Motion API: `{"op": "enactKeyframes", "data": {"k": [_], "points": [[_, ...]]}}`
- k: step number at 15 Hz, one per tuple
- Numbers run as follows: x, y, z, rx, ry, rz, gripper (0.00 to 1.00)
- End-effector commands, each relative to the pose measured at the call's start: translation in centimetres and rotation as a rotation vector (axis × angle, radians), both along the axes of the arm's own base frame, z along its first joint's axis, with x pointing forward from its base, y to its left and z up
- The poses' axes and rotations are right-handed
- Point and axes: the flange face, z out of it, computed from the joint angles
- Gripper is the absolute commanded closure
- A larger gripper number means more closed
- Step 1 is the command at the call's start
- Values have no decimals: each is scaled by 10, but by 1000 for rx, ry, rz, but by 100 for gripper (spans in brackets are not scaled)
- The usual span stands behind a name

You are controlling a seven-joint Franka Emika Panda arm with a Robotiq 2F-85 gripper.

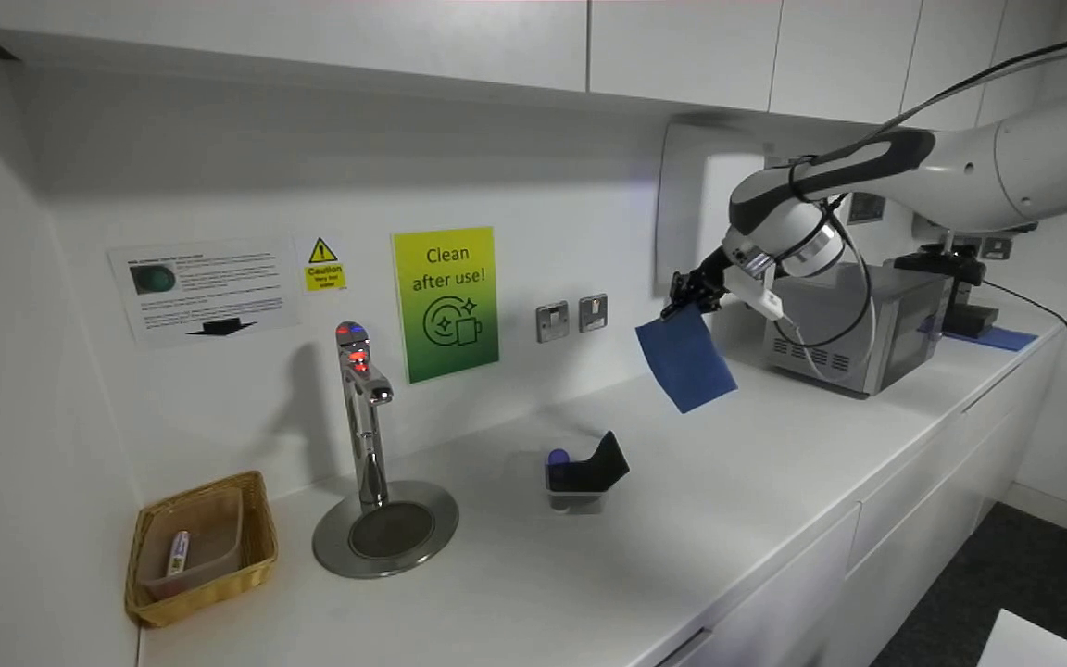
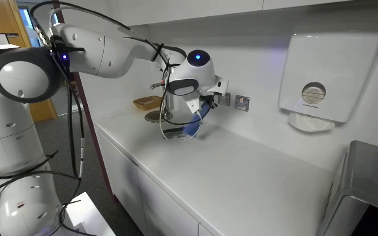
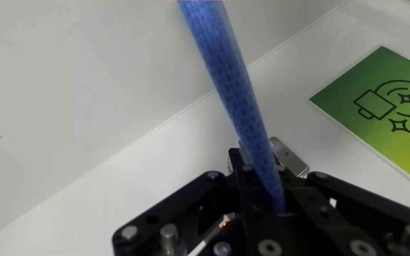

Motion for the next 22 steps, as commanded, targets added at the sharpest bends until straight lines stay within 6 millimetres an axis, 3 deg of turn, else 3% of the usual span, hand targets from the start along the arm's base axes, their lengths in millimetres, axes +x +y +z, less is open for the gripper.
{"op": "enactKeyframes", "data": {"k": [1,6,14,19,22], "points": [[-29,-21,13,-196,-1,49,99],[-35,-56,-7,-467,55,79,99],[-35,-107,-66,-893,67,125,99],[-30,-118,-95,-1159,54,261,99],[-27,-98,-104,-1229,-90,333,99]]}}
